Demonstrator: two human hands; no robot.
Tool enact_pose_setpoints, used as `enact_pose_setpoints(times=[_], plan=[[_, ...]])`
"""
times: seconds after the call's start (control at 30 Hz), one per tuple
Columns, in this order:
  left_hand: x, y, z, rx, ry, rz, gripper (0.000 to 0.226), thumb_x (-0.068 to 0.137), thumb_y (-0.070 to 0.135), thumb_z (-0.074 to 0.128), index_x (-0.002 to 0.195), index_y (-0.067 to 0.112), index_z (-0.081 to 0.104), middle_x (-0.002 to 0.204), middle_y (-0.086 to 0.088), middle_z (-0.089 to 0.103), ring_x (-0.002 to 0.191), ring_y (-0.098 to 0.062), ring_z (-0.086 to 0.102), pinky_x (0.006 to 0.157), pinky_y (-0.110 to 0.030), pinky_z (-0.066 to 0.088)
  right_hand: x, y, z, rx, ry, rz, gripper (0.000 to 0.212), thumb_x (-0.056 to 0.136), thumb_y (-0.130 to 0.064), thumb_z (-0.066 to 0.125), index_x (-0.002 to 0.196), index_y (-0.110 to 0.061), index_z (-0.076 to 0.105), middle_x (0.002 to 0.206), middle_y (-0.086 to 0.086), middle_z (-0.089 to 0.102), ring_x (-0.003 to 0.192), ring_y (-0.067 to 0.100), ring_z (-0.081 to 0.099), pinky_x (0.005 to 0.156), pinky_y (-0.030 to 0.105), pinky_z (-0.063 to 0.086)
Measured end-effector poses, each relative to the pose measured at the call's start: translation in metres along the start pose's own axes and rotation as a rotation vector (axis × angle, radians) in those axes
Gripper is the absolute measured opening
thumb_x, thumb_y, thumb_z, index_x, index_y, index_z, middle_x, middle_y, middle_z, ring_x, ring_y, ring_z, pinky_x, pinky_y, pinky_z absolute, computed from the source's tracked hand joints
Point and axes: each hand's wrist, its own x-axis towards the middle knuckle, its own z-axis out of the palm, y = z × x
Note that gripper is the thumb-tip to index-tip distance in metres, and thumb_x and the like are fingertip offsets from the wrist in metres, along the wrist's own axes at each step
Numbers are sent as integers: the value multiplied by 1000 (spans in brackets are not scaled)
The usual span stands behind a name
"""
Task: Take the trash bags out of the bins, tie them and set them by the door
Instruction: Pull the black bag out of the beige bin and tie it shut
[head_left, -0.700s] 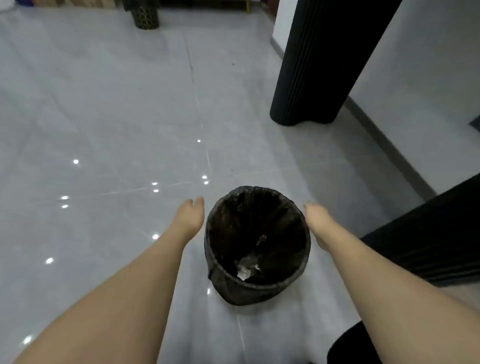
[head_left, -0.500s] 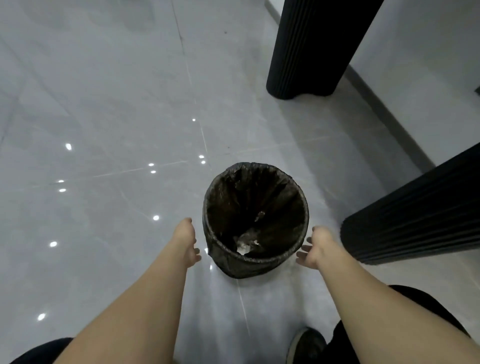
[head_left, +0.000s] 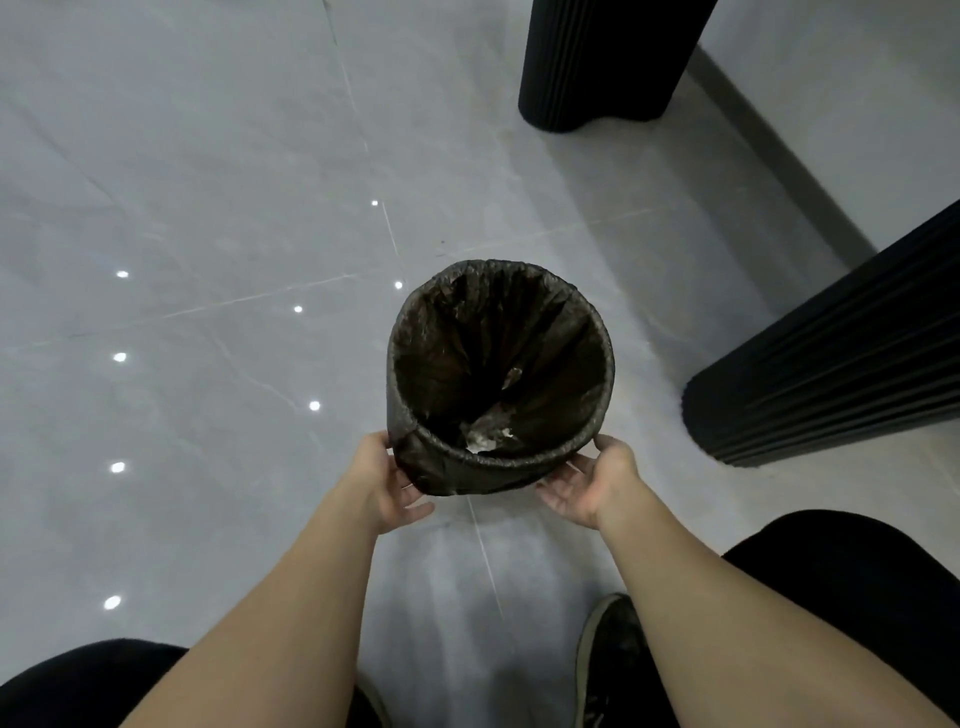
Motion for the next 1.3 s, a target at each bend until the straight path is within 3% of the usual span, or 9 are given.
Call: enact_pose_setpoints(times=[0.1, 0.2, 0.4, 0.67, 0.83, 0.9, 1.0, 1.13, 1.3], plan=[[-14, 2, 4, 18, -16, 6, 31, 90, 31, 39, 96, 12, 63, 75, -4, 72, 84, -23, 66, 92, -43, 49, -3, 2, -3, 24, -43, -14, 53, 97, -47, 32, 122, -7, 58, 115, 12, 67, 101, 29, 63, 76, 40, 50], [-30, 8, 13, 19, -3, 56, 29, 92, 26, 40, 93, 11, 65, 80, -5, 72, 79, -23, 66, 69, -35, 53, -9, 4, -4, 60, -52, -94, 43, 98, -40, 33, 117, -9, 57, 114, 12, 65, 102, 29, 61, 75, 36, 51], [-59, 34, 30, 85, 59, 356, 23, 87, 15, 46, 103, 10, 61, 90, -9, 68, 65, -25, 69, 52, -32, 57, -29, -10, -2, 130, 164, -350, 17, 88, -18, 47, 71, -15, 49, 79, 6, 55, 72, 23, 55, 66, 35, 47], [-80, 88, 46, 353, 80, 769, 6, 79, 16, 58, 84, 13, 59, 79, -7, 50, 73, -21, 48, 71, -38, 44, -83, -82, 39, -105, 50, -571, 8, 85, -10, 60, 92, -8, 58, 70, 8, 57, 52, 20, 53, 48, 24, 43], [-86, 113, 47, 137, -111, 856, 16, 82, 15, 57, 82, 2, 65, 85, -13, 58, 82, -24, 55, 81, -38, 44, -102, -122, 77, -437, -131, -803, 18, 90, -12, 60, 75, -16, 53, 71, 7, 52, 57, 19, 48, 51, 22, 38], [-87, 116, 47, 105, -243, 864, 26, 85, 16, 50, 86, -4, 67, 88, -18, 64, 82, -28, 59, 79, -37, 43, -102, -127, 90, -525, -186, -863, 19, 95, -16, 57, 76, -17, 53, 71, 4, 53, 59, 17, 49, 53, 23, 38], [-93, 122, 46, 150, -250, 880, 27, 90, 16, 46, 67, 5, 56, 62, -8, 58, 55, -22, 54, 59, -33, 40, -100, -132, 108, -447, -258, -810, 15, 99, -20, 50, 87, -13, 55, 81, 6, 59, 73, 22, 57, 67, 30, 46], [-87, 126, 36, 619, -25, 863, 23, 89, 28, 60, 82, 8, 51, 59, -6, 58, 49, -16, 47, 55, -31, 34, -101, -135, 120, -302, -405, -740, 17, 103, -23, 40, 90, -15, 47, 71, 2, 55, 63, 18, 54, 58, 30, 46], [-71, 127, 21, 1352, 197, 719, 30, 83, 40, 66, 108, 24, 59, 99, 1, 64, 91, -20, 59, 77, -29, 44, -109, -134, 120, -275, -446, -870, 23, 99, -15, 45, 78, -21, 38, 58, -4, 32, 43, 8, 27, 44, 20, 23]])
